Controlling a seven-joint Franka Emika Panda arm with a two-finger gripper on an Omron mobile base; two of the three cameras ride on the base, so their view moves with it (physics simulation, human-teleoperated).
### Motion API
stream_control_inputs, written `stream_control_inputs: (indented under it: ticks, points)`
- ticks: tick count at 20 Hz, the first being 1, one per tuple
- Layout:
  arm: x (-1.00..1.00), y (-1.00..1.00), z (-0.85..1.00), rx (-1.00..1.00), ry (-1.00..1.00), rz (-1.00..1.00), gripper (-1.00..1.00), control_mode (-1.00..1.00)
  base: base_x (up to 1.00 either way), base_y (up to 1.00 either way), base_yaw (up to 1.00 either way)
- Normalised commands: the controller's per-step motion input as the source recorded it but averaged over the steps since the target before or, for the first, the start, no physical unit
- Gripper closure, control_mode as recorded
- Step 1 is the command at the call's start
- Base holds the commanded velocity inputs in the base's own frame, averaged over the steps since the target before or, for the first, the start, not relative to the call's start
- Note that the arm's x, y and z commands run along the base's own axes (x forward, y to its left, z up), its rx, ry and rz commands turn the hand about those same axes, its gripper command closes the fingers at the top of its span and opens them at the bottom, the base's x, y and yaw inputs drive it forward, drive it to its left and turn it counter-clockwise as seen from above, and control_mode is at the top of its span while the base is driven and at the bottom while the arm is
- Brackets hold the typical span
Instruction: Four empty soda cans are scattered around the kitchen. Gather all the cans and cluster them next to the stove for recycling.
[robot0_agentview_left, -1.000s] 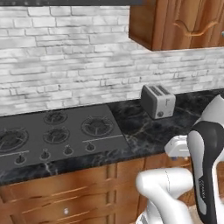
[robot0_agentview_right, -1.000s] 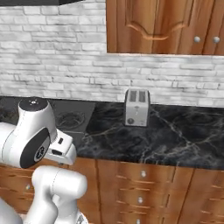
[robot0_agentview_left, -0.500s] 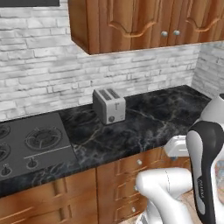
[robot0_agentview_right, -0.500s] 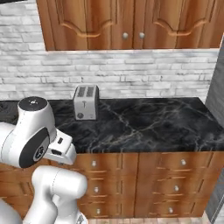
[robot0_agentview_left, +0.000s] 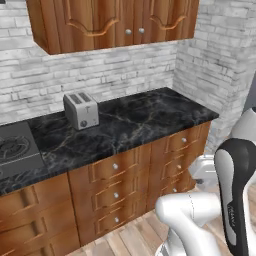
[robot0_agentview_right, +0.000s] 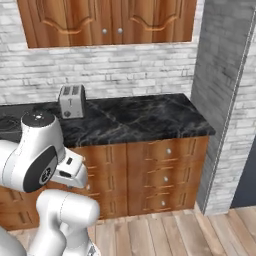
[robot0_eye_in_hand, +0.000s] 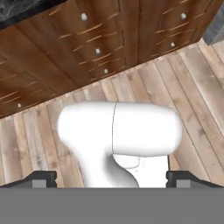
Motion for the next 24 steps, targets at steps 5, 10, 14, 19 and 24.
stream_control_inputs:
  ticks: [5,10,14,19,24]
  points:
    - [0.00,0.00,0.00,0.00,0.00,0.00,-1.00,1.00,-0.25,-0.56,-0.41]
    - [0.00,0.00,0.00,0.00,0.00,0.00,-1.00,1.00,-0.20,-0.49,-0.42]
    - [0.00,0.00,0.00,0.00,0.00,0.00,-1.00,1.00,-0.02,-0.55,-0.41]
    - [0.00,0.00,0.00,0.00,0.00,0.00,-1.00,1.00,0.05,-0.52,-0.35]
    - [0.00,0.00,0.00,0.00,0.00,0.00,-1.00,1.00,0.07,-0.55,-0.36]
